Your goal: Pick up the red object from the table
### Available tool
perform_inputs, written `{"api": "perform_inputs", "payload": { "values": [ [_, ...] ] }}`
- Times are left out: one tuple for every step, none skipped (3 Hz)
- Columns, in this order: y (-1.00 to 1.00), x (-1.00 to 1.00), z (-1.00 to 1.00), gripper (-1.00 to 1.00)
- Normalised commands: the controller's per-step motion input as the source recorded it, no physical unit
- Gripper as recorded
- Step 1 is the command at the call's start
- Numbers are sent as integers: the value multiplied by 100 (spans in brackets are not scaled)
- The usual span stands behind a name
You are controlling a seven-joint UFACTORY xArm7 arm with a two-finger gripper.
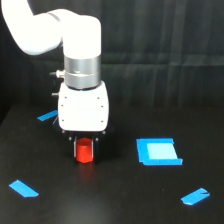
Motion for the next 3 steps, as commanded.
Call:
{"api": "perform_inputs", "payload": {
  "values": [
    [9, 3, 100, -98],
    [10, 6, 91, -100],
    [9, 0, 100, -99]
  ]
}}
